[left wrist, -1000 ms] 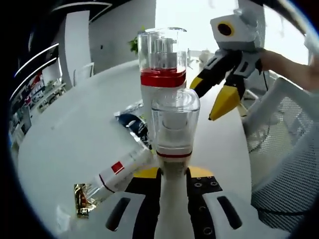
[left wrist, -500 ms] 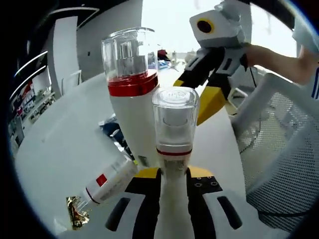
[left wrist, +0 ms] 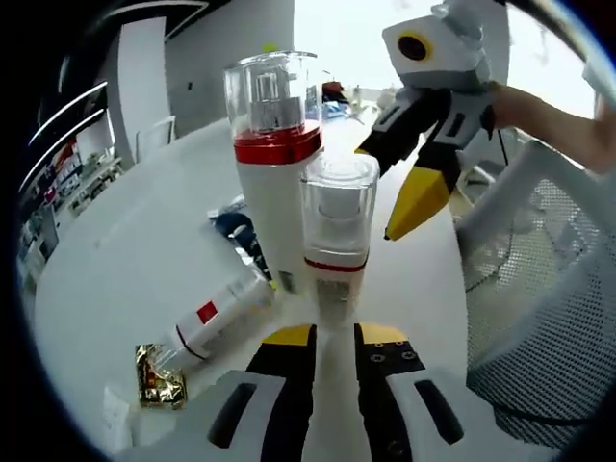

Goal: Arrange the skincare products in the storage area until every visible bottle or jar stands upright without overlapping.

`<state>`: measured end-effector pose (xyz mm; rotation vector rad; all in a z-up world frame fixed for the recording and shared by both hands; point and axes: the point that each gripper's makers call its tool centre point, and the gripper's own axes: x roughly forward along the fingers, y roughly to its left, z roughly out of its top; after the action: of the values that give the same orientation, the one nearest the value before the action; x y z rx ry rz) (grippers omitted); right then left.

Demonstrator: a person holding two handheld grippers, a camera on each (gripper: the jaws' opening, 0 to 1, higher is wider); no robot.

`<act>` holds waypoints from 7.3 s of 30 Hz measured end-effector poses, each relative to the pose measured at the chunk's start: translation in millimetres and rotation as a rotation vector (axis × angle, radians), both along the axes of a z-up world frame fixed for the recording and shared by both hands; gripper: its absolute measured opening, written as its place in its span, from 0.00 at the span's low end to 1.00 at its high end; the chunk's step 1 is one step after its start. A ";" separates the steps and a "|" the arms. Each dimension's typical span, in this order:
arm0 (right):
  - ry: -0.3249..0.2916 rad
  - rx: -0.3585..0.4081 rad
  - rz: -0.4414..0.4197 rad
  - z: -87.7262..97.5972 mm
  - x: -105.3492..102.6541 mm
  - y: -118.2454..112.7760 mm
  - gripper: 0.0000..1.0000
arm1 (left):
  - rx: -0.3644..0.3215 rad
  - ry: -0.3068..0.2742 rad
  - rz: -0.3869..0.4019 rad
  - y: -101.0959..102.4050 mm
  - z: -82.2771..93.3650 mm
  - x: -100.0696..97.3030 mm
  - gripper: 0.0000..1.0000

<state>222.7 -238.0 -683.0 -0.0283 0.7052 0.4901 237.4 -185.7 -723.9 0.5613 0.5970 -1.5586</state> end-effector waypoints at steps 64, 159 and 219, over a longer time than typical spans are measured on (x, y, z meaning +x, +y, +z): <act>-0.058 0.037 -0.125 35.6 -6.9 -19.2 0.89 | 0.051 -0.158 0.258 86.7 36.3 130.1 0.23; -0.171 -0.024 -0.103 87.0 -20.4 9.1 0.99 | 0.191 -0.098 0.443 161.5 14.4 197.3 0.21; -0.293 0.303 -0.138 112.0 26.4 88.8 0.27 | -0.256 -0.248 0.153 42.5 116.5 20.8 0.22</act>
<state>249.1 -149.2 -571.0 0.2279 0.3382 0.4447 258.1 -143.2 -607.4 0.4925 0.2412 -1.3693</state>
